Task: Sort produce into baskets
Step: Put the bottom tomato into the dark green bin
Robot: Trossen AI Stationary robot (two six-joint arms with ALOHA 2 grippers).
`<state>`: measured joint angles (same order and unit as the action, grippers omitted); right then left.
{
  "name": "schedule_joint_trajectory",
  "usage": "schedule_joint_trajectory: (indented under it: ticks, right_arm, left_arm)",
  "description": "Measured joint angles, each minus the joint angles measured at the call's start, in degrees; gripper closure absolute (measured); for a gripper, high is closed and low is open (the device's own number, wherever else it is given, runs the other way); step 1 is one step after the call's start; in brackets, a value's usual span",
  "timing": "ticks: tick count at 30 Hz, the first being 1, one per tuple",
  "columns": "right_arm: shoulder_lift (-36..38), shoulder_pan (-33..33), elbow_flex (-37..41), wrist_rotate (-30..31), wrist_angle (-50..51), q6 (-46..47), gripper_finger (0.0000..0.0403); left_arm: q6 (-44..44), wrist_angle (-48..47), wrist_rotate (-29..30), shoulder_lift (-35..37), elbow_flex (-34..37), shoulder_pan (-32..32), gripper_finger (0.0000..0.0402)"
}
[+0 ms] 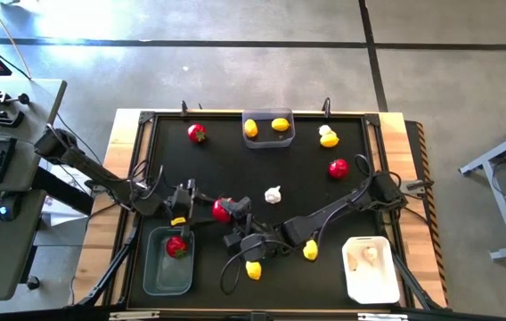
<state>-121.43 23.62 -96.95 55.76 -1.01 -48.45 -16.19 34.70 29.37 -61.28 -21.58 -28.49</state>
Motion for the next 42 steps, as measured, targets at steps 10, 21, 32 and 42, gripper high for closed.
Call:
schedule_joint_trajectory:
  ticks: [10,21,32,42]
  right_arm:
    - [-0.09,-0.03,0.02,0.19,-0.87,0.39,0.0118]
    - [-0.24,0.52,0.00,3.13,-3.15,1.39,0.0115]
    - [-0.20,-0.59,-0.15,0.34,4.13,17.57,0.0147]
    - [-0.20,-2.69,-0.13,-1.40,12.34,30.04,0.0225]
  left_arm:
    - [1.24,0.24,-0.10,-0.22,-0.17,0.09,0.0219]
    - [3.99,0.46,1.86,-0.19,-0.35,0.65,0.0222]
    - [3.10,-9.71,2.54,-0.28,-0.26,7.41,0.0223]
    - [3.40,-15.91,-0.62,-0.23,-0.22,13.57,0.0223]
